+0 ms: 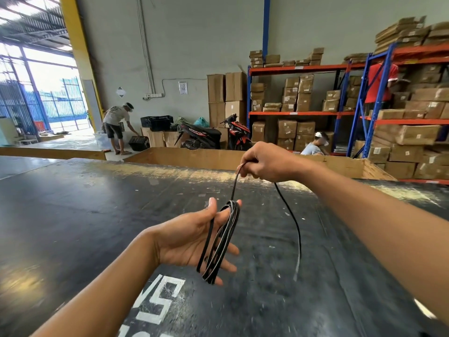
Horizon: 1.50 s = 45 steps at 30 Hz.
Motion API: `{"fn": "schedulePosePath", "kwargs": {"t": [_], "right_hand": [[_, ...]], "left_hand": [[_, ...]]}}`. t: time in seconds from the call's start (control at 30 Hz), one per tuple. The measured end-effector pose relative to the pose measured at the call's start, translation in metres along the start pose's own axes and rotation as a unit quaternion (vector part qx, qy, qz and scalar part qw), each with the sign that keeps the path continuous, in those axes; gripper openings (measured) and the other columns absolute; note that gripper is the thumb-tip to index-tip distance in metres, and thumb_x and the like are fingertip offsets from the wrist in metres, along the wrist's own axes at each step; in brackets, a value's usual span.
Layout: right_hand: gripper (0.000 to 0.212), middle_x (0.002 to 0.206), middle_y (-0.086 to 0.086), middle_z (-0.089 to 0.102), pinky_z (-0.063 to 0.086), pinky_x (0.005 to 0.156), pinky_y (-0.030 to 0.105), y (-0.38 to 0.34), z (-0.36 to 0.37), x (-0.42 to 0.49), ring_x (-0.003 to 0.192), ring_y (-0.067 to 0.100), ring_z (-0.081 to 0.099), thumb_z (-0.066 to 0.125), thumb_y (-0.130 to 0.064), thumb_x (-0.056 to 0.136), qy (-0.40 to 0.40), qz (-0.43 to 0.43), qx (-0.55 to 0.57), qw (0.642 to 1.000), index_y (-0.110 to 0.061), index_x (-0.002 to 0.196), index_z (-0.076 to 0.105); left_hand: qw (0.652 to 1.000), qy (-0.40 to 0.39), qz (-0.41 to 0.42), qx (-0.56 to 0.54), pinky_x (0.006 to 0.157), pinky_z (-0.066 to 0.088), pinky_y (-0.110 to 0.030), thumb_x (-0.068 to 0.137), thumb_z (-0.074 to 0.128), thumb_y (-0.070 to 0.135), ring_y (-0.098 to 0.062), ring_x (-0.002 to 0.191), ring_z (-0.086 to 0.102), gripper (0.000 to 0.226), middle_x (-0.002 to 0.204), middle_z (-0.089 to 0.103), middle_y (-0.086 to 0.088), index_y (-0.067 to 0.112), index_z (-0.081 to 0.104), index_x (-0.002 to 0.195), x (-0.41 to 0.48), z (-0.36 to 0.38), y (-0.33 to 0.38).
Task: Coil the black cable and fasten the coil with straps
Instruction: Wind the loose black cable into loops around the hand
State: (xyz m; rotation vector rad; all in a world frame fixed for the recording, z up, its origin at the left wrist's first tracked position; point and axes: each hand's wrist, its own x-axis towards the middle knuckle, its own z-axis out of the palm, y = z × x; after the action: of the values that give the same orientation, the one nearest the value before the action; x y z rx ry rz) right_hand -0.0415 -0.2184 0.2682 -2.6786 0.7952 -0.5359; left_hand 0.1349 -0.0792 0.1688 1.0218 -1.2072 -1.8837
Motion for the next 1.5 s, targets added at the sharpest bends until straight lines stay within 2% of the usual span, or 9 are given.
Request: {"fn": "schedulePosePath", "kwargs": {"t": [0.13,0.27,0.47,0.63,0.77,1.07,1.2,1.33,1.5], "right_hand": [[0.023,0.079,0.003,0.071,0.045,0.060,0.032,-0.012,0.001,-0.013,0.067,0.016,0.060,0.058,-0.024,0.096,-0.023,-0.004,-0.005,1.000,-0.014,0.087,0.075],[0.025,0.065,-0.011,0.059,0.035,0.042,0.007,-0.027,0.016,-0.033,0.047,-0.002,0.052,0.051,-0.027,0.100,-0.024,-0.010,0.049,0.998,-0.017,0.089,0.070],[0.029,0.058,-0.014,0.048,0.033,0.041,0.011,-0.041,0.042,-0.065,0.037,-0.013,0.045,0.044,-0.018,0.102,-0.045,-0.006,0.081,0.996,-0.009,0.091,0.070],[0.029,0.053,-0.016,0.055,0.034,0.041,0.011,-0.047,0.066,-0.087,0.035,-0.007,0.046,0.038,-0.017,0.102,-0.082,0.039,0.182,0.979,-0.012,0.093,0.066],[0.030,0.059,-0.005,0.060,0.043,0.047,0.021,-0.045,0.100,-0.105,0.041,0.001,0.048,0.035,-0.019,0.100,-0.138,0.067,0.243,0.958,-0.014,0.099,0.065],[0.028,0.063,-0.003,0.063,0.044,0.058,0.028,-0.012,0.146,-0.107,0.055,0.012,0.060,0.042,-0.030,0.101,-0.220,0.118,0.381,0.890,-0.018,0.091,0.065],[0.028,0.065,0.000,0.062,0.040,0.056,0.027,0.012,0.137,-0.096,0.055,0.010,0.062,0.048,-0.032,0.101,-0.222,0.108,0.334,0.910,-0.020,0.084,0.067],[0.026,0.082,0.019,0.062,0.049,0.072,0.038,0.034,0.100,-0.078,0.075,0.026,0.061,0.055,-0.026,0.099,-0.183,0.107,0.286,0.934,-0.015,0.080,0.069],[0.021,0.067,0.003,0.063,0.049,0.062,0.028,0.047,0.041,-0.048,0.063,0.013,0.058,0.062,-0.026,0.094,-0.159,0.103,0.204,0.961,-0.012,0.092,0.078]], "left_hand": [[0.996,0.071,0.027,-0.039,0.097,0.038,-0.072,0.085,0.030,0.071,-0.062,0.128,0.039,0.055,0.131,0.044,-0.035,0.050,0.054,0.131,0.006,-0.019,-0.005],[0.987,0.125,0.066,-0.079,0.093,0.040,-0.075,0.087,0.032,0.069,-0.059,0.112,0.056,0.059,0.123,0.052,-0.040,0.036,0.057,0.129,0.009,-0.037,0.002],[0.978,0.143,0.105,-0.113,0.086,0.046,-0.073,0.091,0.024,0.067,-0.060,0.108,0.058,0.065,0.143,0.029,-0.050,0.026,0.049,0.136,0.011,-0.047,0.023],[0.975,0.126,0.138,-0.122,0.081,0.052,-0.069,0.093,0.024,0.066,-0.059,0.098,0.064,0.064,0.125,0.048,-0.044,0.024,0.063,0.120,0.012,-0.048,0.035],[0.969,0.131,0.171,-0.125,0.087,0.047,-0.073,0.092,0.024,0.067,-0.065,0.111,0.055,0.058,0.135,0.041,-0.048,0.034,0.059,0.124,0.011,-0.045,0.044],[0.976,-0.046,0.186,-0.099,0.093,0.047,-0.069,0.091,0.020,0.069,-0.063,0.128,0.041,0.057,0.142,0.037,-0.043,0.053,0.037,0.143,0.010,-0.011,0.044],[0.972,-0.137,0.165,-0.092,0.099,0.039,-0.070,0.092,0.017,0.069,-0.063,0.134,0.024,0.059,0.148,0.021,-0.040,0.053,0.025,0.148,0.004,0.011,0.044],[0.973,-0.183,0.133,-0.040,0.100,0.038,-0.069,0.093,0.018,0.068,-0.061,0.136,0.018,0.058,0.153,0.019,-0.036,0.053,0.019,0.150,0.001,0.027,0.038],[0.977,-0.193,0.089,-0.028,0.099,0.041,-0.067,0.091,0.021,0.068,-0.059,0.136,0.023,0.059,0.154,0.020,-0.031,0.054,0.022,0.148,0.000,0.037,0.031]]}}
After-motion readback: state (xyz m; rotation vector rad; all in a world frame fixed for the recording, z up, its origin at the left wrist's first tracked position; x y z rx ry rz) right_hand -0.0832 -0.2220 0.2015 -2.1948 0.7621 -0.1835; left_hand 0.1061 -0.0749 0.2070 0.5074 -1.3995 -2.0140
